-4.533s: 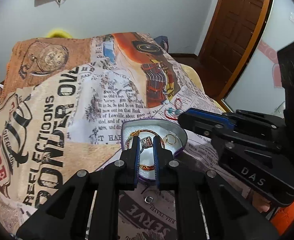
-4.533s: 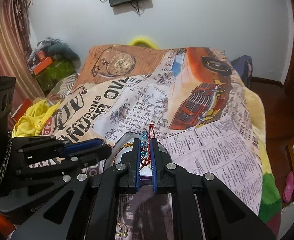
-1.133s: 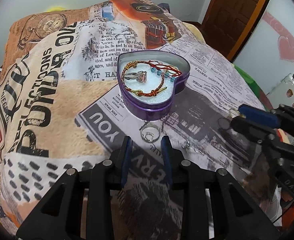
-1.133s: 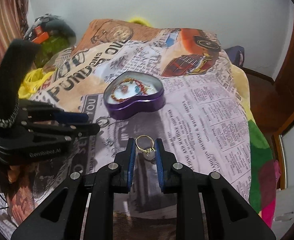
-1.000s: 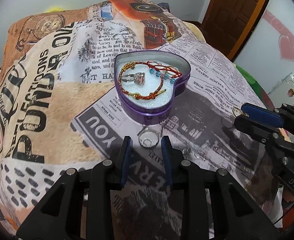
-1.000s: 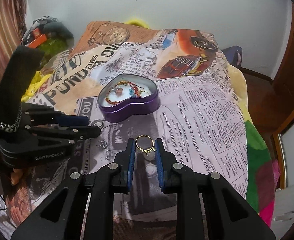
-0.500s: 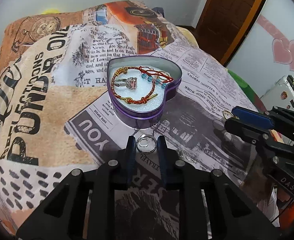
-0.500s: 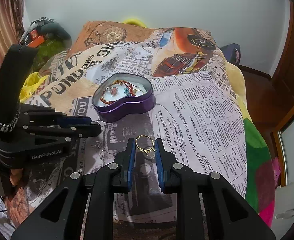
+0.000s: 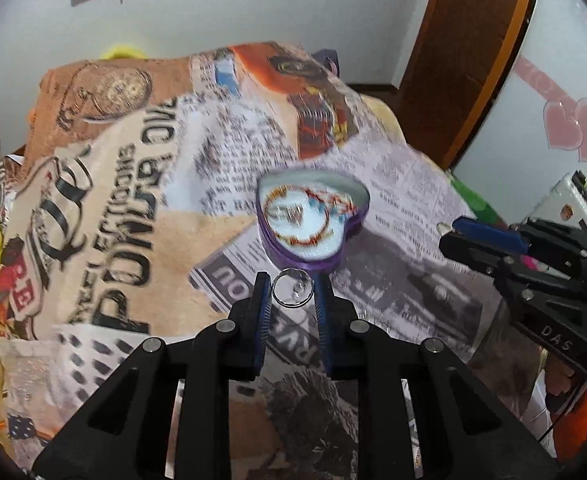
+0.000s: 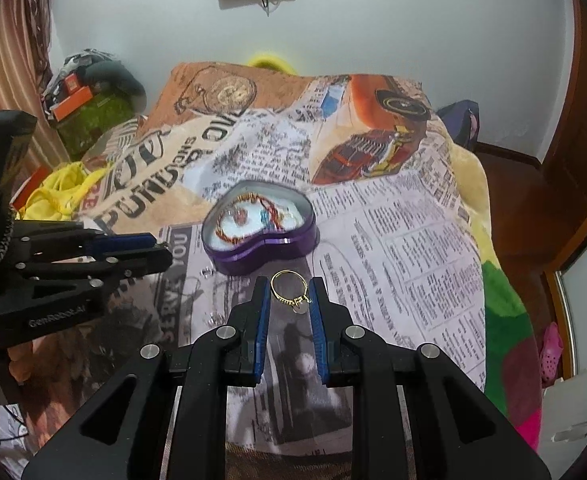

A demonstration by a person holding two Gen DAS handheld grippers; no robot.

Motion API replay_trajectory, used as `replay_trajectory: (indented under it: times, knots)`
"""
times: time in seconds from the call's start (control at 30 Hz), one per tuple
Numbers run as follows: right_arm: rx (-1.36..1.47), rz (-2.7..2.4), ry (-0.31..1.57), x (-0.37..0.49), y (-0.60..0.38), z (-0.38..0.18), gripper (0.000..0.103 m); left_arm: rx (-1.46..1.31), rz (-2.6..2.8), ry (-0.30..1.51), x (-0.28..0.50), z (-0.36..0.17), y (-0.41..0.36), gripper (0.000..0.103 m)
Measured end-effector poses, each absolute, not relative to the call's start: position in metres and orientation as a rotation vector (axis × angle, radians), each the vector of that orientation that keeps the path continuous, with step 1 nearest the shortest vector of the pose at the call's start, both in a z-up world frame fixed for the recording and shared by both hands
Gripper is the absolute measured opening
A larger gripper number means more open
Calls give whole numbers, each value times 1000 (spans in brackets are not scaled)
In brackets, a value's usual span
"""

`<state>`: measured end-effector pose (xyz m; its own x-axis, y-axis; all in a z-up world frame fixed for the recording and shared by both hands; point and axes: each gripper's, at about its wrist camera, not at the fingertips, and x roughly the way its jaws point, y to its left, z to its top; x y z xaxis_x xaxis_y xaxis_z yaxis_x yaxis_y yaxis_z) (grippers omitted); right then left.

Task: Organize jewelry
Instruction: 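Carry both rings over the purple tin and open both grippers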

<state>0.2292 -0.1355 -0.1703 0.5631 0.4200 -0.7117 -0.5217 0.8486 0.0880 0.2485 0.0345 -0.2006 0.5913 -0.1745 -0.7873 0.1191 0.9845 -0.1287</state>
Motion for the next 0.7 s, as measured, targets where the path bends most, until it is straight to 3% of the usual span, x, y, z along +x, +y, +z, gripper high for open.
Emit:
replay_trajectory:
  times: [0.7]
  knots:
    - [-78, 552, 693, 267, -113, -132, 17, -83, -189, 791, 277, -156, 42, 21]
